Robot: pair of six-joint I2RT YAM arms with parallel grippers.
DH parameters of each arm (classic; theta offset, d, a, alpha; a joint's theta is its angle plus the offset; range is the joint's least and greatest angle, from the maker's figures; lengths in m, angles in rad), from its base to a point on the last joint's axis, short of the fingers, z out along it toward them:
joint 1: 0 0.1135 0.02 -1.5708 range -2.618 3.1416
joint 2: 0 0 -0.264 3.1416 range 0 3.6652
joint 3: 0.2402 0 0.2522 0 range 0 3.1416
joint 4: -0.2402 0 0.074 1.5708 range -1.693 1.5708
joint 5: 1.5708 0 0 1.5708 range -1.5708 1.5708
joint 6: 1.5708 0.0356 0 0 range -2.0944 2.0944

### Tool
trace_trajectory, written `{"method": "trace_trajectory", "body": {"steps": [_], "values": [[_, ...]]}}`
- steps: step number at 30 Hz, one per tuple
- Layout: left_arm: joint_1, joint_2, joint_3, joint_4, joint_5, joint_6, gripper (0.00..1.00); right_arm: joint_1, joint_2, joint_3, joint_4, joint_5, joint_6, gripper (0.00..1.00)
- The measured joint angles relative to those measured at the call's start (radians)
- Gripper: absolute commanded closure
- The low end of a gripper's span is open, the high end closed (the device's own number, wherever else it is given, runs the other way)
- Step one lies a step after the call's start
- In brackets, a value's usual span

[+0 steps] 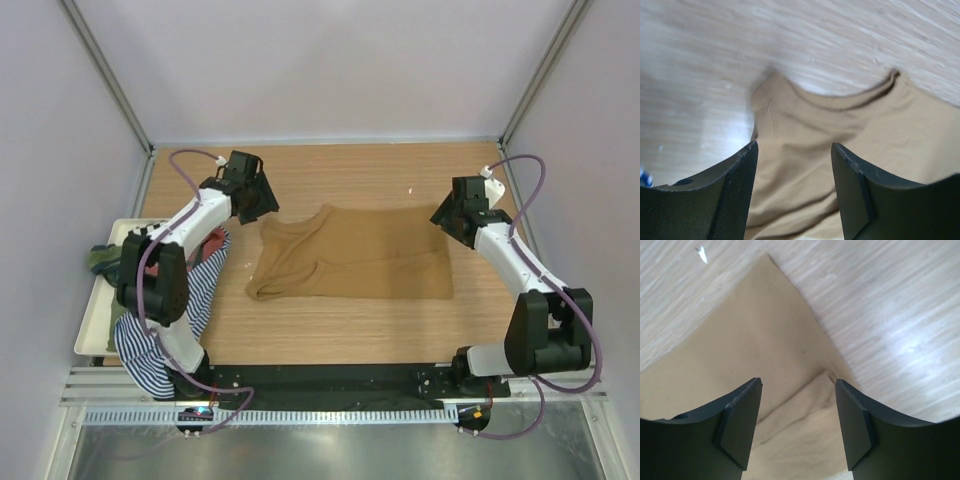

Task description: Fold and stack the tank tops

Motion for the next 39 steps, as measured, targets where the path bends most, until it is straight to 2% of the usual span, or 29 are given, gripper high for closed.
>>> {"method": "trace_trajectory", "body": {"steps": [4, 9, 11, 12, 14, 15, 16, 20, 23, 24, 27, 33, 35, 39], "values": [[0.0, 0.153, 0.122, -0.005, -0.014, 0.016, 0.43, -0.011, 0.099, 0.09, 0.028, -0.023, -0.019, 0.39], [0.0, 0.275, 0.162, -0.036, -0.053, 0.016, 0.47, -0.029, 0.248, 0.206, 0.058, -0.063, -0.035, 0.39], [0.002, 0.303, 0.173, -0.055, -0.079, 0.016, 0.53, -0.036, 0.28, 0.222, 0.063, -0.073, -0.035, 0.39], [0.003, 0.315, 0.179, -0.064, -0.089, 0.017, 0.63, -0.039, 0.291, 0.225, 0.064, -0.076, -0.035, 0.39], [0.008, 0.33, 0.188, -0.069, -0.097, 0.019, 0.77, -0.043, 0.306, 0.227, 0.066, -0.079, -0.035, 0.39], [0.01, 0.337, 0.193, -0.074, -0.1, 0.02, 0.94, -0.045, 0.31, 0.228, 0.066, -0.079, -0.035, 0.39], [0.013, 0.342, 0.197, -0.074, -0.103, 0.017, 1.0, -0.048, 0.314, 0.231, 0.066, -0.08, -0.035, 0.39], [0.021, 0.344, 0.199, -0.079, -0.129, 0.034, 1.0, -0.055, 0.337, 0.247, 0.075, -0.087, -0.036, 0.41], [0.031, 0.344, 0.199, -0.083, -0.155, 0.042, 0.92, -0.056, 0.363, 0.254, 0.098, -0.1, -0.044, 0.41], [0.035, 0.343, 0.199, -0.084, -0.168, 0.044, 0.76, -0.057, 0.373, 0.256, 0.106, -0.105, -0.048, 0.41], [0.045, 0.341, 0.199, -0.09, -0.2, 0.054, 0.49, -0.057, 0.41, 0.275, 0.121, -0.126, -0.059, 0.43], [0.042, 0.299, 0.199, -0.095, -0.227, 0.08, 0.39, -0.057, 0.496, 0.325, 0.161, -0.178, -0.082, 0.46], [0.032, 0.276, 0.199, -0.088, -0.226, 0.097, 0.33, -0.057, 0.524, 0.342, 0.171, -0.188, -0.088, 0.52], [-0.02, 0.265, 0.244, -0.068, -0.223, 0.127, 0.17, -0.057, 0.594, 0.406, 0.18, -0.203, -0.103, 0.54]]}}
